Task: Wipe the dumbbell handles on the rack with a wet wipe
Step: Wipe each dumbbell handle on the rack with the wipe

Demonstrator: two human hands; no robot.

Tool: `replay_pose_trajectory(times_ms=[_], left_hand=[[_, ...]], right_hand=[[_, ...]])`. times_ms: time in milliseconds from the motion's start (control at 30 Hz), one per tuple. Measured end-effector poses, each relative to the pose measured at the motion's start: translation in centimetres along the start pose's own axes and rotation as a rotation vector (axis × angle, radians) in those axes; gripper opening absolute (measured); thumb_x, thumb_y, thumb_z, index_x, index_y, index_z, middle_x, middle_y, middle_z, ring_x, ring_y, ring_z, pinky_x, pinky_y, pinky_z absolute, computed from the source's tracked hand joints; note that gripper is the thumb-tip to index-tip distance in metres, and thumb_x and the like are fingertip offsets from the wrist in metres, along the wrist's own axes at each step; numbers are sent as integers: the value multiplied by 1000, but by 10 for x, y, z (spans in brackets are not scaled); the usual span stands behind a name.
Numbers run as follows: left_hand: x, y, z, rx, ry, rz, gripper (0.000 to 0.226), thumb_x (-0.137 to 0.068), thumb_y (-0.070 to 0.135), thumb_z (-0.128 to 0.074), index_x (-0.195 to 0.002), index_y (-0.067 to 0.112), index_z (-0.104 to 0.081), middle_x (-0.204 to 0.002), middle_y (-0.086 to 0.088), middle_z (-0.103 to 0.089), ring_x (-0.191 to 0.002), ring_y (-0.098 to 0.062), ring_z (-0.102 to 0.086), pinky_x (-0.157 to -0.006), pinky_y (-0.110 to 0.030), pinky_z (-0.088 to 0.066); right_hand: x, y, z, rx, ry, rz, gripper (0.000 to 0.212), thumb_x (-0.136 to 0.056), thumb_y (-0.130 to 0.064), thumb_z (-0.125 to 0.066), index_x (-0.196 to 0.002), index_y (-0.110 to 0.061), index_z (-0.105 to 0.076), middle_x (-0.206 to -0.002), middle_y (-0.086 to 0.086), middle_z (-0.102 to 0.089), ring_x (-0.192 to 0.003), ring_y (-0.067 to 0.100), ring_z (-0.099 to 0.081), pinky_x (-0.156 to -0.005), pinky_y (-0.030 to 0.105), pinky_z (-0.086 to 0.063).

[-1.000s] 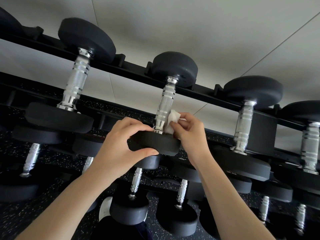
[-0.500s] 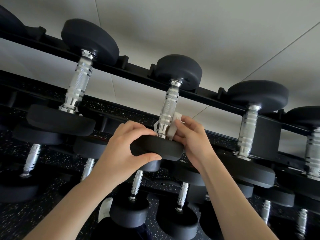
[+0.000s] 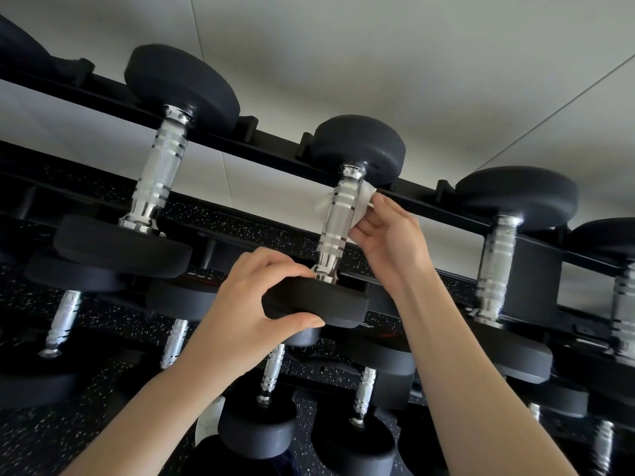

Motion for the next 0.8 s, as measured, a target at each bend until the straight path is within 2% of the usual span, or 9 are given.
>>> replay_pose_trajectory(times_ms=[133, 267, 333, 500, 600, 733, 800], left_hand=[[0, 0, 0, 3, -3, -4, 42, -61, 54, -65, -99, 38, -64, -105, 18, -52, -106, -12, -49, -86, -15, -37], [0, 0, 0, 4, -2, -4, 42, -60, 54, -65, -99, 39, -64, -105, 19, -52, -106, -11, -49, -87, -14, -36], [0, 0, 0, 0, -5, -3, 42, -60, 55, -65, -99, 38, -64, -105, 20, -52, -106, -9, -48, -87, -12, -35], [0, 0, 0, -9, -11, -5, 42, -60, 55, -64, -99, 40, -63, -106, 20, -51, -106, -8, -48, -87, -9, -33], [0, 0, -1, -14, -9, -11, 42, -61, 55, -64, -100, 39, -64, -106, 19, -52, -106, -9, -48, -87, -12, -35], [0, -1, -1, -11, -13, -4, 44, -61, 55, -64, -101, 36, -65, -105, 17, -52, -107, -13, -49, -88, -18, -38], [0, -1, -1, -13, -15, -5, 44, -61, 55, -64, -101, 36, -65, -104, 18, -52, -107, -13, -49, -88, -17, -37]], right_hand=[[8, 7, 11, -31, 24, -29, 29, -99, -18, -43, -109, 3, -61, -106, 20, -66, -97, 33, -66, -83, 43, -56], [13, 9, 11, 29, 9, 13, 8, -91, -2, -53, -90, -3, -61, -92, 15, -68, -84, 29, -66, -81, 45, -56], [11, 9, 11, 28, 40, 19, 6, -89, 0, -56, -89, -5, -60, -90, 14, -69, -81, 27, -66, -81, 46, -56], [-6, -2, 7, 20, 105, 33, 8, -89, -1, -57, -96, -1, -61, -92, 16, -67, -81, 23, -66, -72, 36, -58], [-15, -4, 4, -21, 114, -5, 17, -90, -5, -58, -105, 4, -59, -96, 16, -66, -85, 24, -65, -77, 36, -58], [-8, 8, -1, -26, 21, -84, 21, -94, -11, -52, -105, 4, -61, -93, 14, -71, -85, 22, -69, -82, 35, -57], [-2, 13, 1, 5, -12, -96, 26, -94, -11, -51, -111, 7, -58, -101, 18, -69, -93, 25, -68, -83, 35, -57]])
Point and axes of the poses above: each hand's wrist, its own x-axis away from the middle knuckle, its own z-axis out of the back of the hand, y = z × x, the point moved 8 cm from there along -x, towards the middle knuckle
